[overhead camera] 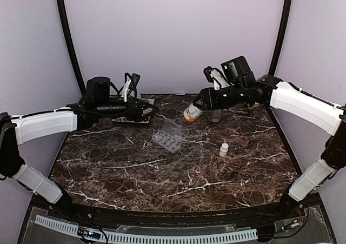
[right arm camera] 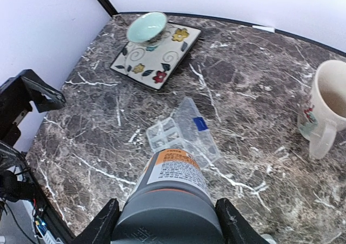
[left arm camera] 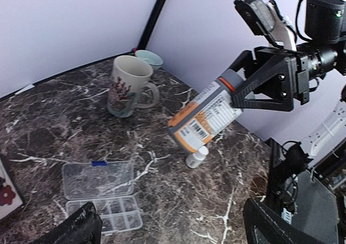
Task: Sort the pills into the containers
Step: Pass from the right arm to the left
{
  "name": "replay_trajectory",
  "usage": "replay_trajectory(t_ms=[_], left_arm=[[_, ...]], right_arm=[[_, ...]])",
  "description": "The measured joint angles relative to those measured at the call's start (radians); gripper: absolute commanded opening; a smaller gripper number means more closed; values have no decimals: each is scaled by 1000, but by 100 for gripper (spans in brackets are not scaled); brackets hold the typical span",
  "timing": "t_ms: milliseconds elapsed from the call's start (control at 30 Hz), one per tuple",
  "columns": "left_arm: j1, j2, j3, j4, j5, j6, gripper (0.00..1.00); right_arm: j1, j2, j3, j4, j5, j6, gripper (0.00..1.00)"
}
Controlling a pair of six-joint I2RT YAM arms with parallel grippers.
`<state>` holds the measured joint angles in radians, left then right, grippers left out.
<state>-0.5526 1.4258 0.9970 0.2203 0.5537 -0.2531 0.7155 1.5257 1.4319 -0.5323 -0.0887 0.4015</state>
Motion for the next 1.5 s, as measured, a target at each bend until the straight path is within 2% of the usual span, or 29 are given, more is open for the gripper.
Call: replay_trajectory(t_ms=[233, 433, 1133, 1500], left_arm=[[18, 11, -13, 112, 245, -109, 95], [32, 38, -26, 195, 351, -211, 96], [33, 72, -27, 309, 395, -309, 98], [33, 87, -27, 393, 437, -368, 93]], right_arm=[[44, -18, -24, 110, -95, 43, 32], [56, -46, -31, 194, -149, 83, 32], [112, -18, -32, 383, -284, 180, 31], [113, 21, -48, 468, -341, 223, 31]])
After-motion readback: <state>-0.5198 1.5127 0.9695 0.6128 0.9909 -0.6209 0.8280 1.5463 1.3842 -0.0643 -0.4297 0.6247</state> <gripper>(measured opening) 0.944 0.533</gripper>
